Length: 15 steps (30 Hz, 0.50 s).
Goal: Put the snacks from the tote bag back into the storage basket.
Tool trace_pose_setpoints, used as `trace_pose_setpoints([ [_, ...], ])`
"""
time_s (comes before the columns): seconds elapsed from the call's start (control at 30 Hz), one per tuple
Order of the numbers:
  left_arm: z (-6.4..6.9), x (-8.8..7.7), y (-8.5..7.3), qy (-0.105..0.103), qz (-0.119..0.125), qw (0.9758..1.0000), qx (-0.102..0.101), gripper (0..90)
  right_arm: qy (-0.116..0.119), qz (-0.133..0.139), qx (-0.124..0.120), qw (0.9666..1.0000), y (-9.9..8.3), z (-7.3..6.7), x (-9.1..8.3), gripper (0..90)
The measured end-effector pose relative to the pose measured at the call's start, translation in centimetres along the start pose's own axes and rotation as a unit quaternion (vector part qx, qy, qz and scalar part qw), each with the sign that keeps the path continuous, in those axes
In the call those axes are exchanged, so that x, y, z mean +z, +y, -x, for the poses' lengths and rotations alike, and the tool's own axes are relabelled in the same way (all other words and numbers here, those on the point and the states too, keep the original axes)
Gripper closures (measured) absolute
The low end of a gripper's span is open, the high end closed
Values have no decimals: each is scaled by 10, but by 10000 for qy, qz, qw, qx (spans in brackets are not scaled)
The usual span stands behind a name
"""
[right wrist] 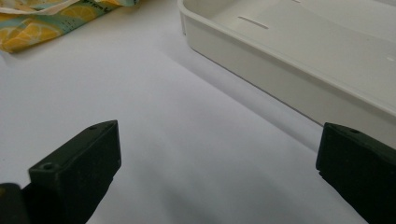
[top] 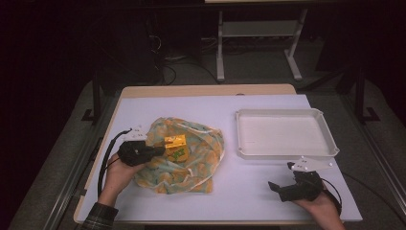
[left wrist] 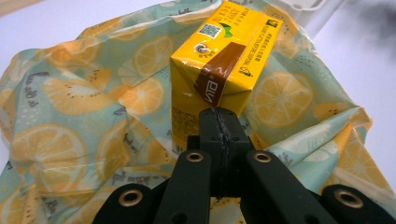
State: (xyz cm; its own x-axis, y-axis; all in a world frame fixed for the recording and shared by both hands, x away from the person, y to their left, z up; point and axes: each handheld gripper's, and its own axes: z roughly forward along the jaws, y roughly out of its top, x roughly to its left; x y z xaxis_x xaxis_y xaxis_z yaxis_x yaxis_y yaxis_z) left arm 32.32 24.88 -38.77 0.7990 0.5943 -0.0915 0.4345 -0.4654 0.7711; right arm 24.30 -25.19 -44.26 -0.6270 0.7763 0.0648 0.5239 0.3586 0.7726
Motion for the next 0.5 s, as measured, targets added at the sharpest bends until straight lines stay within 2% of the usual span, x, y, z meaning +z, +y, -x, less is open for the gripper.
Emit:
trace_pose_setpoints([
  [0.5, 12, 3, 3, -128, -92, 9997, 202, 899, -16, 21, 11, 10000, -1, 0, -2, 0],
])
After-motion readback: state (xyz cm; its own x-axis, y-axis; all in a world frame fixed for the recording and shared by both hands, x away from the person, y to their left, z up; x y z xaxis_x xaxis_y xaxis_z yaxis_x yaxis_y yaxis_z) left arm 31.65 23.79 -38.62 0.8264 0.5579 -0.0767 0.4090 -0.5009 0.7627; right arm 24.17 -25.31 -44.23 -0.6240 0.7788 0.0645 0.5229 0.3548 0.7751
